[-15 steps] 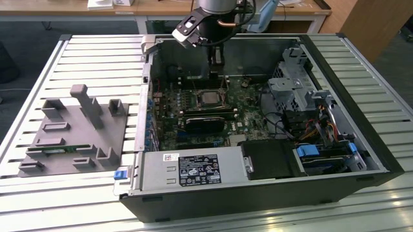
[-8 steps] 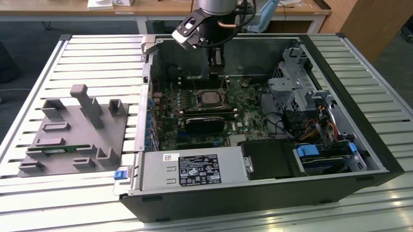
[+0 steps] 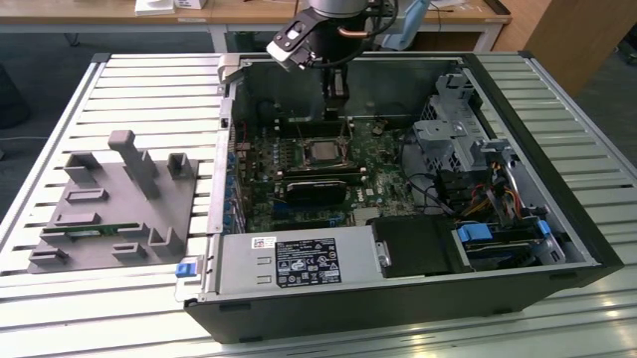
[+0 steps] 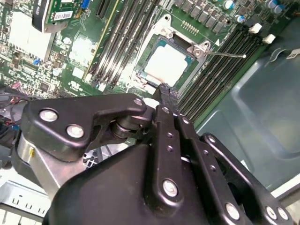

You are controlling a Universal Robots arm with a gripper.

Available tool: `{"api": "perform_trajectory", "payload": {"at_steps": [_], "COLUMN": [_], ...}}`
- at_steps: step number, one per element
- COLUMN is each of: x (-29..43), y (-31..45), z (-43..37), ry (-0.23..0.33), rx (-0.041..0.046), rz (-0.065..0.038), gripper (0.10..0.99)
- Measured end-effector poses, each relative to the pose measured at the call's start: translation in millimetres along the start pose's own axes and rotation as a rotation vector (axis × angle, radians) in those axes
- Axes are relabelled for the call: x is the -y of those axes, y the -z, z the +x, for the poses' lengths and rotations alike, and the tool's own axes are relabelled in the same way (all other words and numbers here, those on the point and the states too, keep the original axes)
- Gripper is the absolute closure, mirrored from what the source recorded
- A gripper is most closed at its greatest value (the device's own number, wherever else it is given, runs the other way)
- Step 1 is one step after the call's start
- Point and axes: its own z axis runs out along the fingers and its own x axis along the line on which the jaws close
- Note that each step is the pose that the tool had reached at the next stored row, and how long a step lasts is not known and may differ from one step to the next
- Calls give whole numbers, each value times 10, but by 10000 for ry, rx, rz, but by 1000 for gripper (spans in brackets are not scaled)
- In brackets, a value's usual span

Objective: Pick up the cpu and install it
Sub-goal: 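Close the cpu cover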

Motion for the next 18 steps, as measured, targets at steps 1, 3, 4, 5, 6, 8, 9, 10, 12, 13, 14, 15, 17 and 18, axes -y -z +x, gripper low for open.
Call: {"api": "perform_trajectory", "payload": {"at_steps": [1, 3, 4, 5, 6, 8, 9, 10, 12, 13, 14, 15, 17, 18], "x": [-16, -59, -84, -109, -129, -158, -167, -178, -196, -203, -208, -211, -214, -215], "y": [-1, -2, -3, -5, -8, -15, -20, -26, -38, -42, -47, -51, -61, -66], "z": [1, 4, 5, 6, 6, 7, 8, 8, 9, 9, 9, 10, 10, 10], "ry": [-1, 0, -1, -2, 0, 0, 0, 0, 0, 0, 0, 0, 0, -1], "rx": [-1, 0, -1, -1, -3, -1, -1, 0, 0, 0, 0, -1, 0, 0], "rz": [0, 0, -1, -1, -1, 0, 0, 0, 0, 0, 0, 0, 0, 0], "gripper": [980, 980, 980, 980, 980, 980, 980, 980, 980, 980, 980, 980, 980, 980]}}
